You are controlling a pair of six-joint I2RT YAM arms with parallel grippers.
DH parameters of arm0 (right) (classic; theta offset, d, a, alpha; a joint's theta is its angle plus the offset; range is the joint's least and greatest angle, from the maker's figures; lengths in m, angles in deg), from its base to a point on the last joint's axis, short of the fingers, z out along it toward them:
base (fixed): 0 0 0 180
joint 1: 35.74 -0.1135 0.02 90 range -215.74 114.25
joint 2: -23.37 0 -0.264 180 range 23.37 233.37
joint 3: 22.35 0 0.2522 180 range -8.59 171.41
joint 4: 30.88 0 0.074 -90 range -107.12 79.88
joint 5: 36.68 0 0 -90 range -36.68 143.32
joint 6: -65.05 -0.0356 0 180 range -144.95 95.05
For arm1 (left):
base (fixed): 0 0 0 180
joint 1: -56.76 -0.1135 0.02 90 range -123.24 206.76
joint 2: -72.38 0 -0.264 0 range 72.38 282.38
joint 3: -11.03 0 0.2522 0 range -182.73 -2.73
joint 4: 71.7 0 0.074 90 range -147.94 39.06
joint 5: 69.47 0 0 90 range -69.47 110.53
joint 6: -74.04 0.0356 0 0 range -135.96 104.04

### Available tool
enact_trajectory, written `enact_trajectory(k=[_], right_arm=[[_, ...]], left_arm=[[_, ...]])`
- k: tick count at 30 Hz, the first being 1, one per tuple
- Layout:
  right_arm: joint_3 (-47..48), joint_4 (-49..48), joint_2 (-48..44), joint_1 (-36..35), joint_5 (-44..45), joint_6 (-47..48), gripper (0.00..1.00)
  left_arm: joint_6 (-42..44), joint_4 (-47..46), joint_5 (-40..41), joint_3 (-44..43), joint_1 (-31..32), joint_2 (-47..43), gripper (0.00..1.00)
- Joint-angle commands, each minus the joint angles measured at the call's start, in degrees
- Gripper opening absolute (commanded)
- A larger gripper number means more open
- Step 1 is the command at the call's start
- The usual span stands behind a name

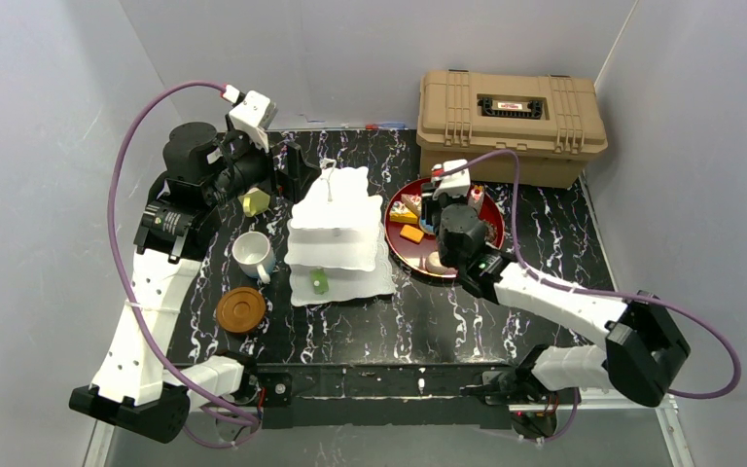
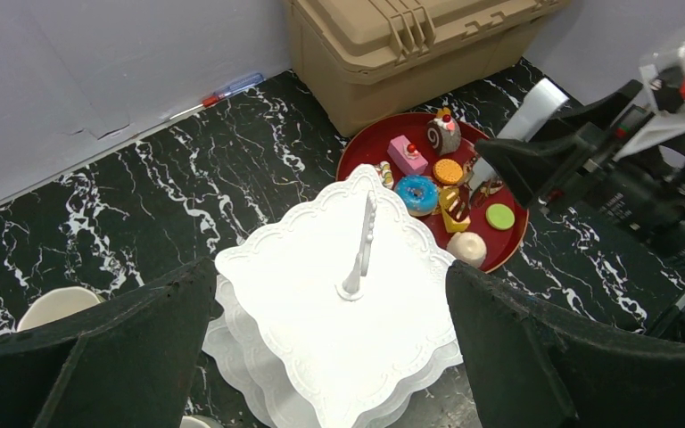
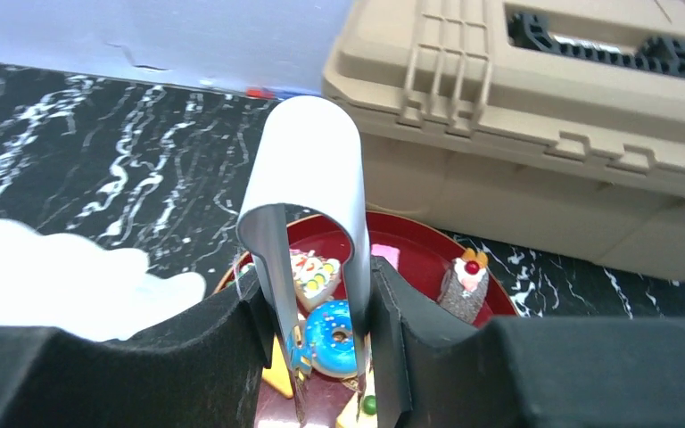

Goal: Serve the afternoon tea
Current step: Adjust the dessert on the tray.

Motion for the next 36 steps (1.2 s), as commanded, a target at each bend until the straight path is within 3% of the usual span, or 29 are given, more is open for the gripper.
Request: enact_trajectory(k=[1,8,22,36], right_arm=[[2.46,2.84,-3.99,-2.48,1.70,4.37,0.21],[-1.31,2.97,-5.94,-2.48,7.14,-3.03,0.27],[-0.30,-2.41,2.37,-2.48,22.65,-12.88,0.35],[0.27,-6.27,5.17,-1.98,23.98,-12.16,0.40]], left_arm=[[0.03,-0.66,-0.32,0.48,-0.49,-1.39,0.99],[-0.28,-0.80,-0.63,0.39,-0.48,-1.38,0.99],[-0.31,-0.81,-0.91,-0.06,-0.57,-1.26,0.99],[-0.45,-0.98,-1.24,-0.31,-0.65,-1.12,0.99]])
